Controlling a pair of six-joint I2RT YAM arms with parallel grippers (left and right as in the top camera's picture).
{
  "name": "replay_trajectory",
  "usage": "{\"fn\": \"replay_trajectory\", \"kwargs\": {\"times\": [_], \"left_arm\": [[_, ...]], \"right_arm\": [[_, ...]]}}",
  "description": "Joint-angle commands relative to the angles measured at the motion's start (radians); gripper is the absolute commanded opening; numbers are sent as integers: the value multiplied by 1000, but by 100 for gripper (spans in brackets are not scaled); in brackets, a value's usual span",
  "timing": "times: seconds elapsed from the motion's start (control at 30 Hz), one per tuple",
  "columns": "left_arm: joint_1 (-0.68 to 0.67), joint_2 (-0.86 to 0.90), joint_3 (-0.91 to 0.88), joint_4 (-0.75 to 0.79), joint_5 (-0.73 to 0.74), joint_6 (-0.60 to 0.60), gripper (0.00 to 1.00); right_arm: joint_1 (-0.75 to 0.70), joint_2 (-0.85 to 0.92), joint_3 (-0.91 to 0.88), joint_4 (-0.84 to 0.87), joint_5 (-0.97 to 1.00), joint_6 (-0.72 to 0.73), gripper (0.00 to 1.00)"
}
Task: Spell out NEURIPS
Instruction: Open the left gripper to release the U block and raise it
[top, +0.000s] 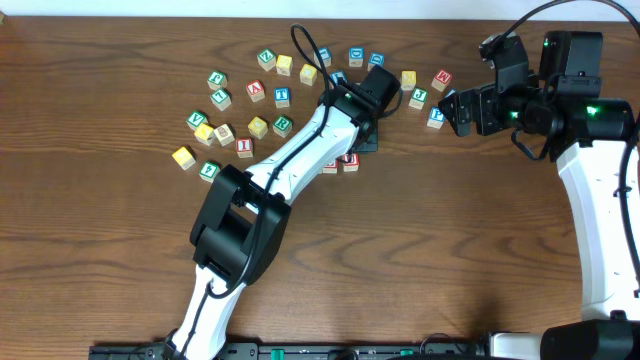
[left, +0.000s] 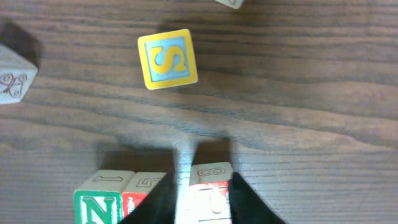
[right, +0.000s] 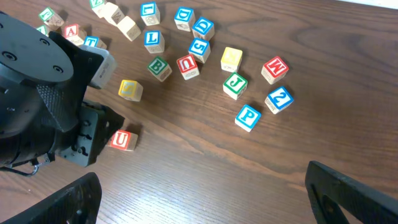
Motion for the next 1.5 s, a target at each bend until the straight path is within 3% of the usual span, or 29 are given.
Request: {"fn": "replay_trajectory", "kwargs": {"times": [0.0,0.3,0.47,1.47], "left_arm": [[1,-39,18,-5,23,-19,22],[-42,-22,9,37,21,-41,13],[-48,28,9,42,21,-92,13],[-50,104,9,31,29,-91,13]], "right_arm": [[-2,-1,21,2,-17,5,99],[-2,-1,21,2,-17,5,99],[-2,-1,21,2,-17,6,99],[-2,-1,21,2,-17,5,99]]}}
